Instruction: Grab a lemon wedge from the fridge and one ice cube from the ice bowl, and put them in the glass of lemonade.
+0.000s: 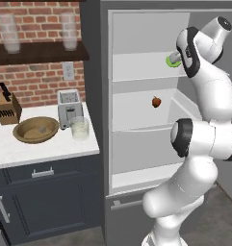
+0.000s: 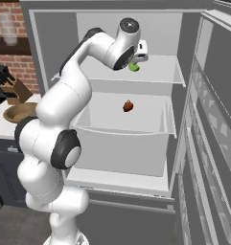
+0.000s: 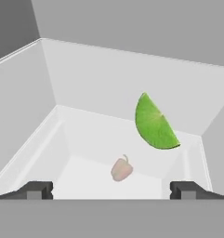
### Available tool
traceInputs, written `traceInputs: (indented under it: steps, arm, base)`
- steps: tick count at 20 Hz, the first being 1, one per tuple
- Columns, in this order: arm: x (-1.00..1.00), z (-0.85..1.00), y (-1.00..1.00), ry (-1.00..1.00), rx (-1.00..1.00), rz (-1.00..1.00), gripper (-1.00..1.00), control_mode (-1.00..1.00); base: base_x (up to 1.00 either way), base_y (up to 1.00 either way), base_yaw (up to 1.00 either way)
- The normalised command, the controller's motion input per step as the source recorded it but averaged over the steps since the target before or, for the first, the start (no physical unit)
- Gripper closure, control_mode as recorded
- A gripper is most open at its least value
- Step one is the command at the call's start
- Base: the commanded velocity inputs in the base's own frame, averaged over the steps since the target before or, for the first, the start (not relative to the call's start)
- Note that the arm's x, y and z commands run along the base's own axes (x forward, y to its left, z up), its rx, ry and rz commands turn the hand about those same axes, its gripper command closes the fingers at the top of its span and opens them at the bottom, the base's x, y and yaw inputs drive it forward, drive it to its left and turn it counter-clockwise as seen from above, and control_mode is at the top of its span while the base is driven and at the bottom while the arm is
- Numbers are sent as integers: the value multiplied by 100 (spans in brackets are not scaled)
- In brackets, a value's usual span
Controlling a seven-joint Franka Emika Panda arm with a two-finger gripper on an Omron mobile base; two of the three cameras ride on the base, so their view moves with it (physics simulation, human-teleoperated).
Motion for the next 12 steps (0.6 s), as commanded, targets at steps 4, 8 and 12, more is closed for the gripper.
traceInputs:
  steps: [4,8,12]
  arm:
    - [26,0,0,0,0,2,-100,-100]
    - [31,0,0,1,0,2,-100,-100]
    - [25,-1,0,3,0,1,-100,-100]
  base:
    - [0,0,0]
    - [0,0,0]
    - [0,0,0]
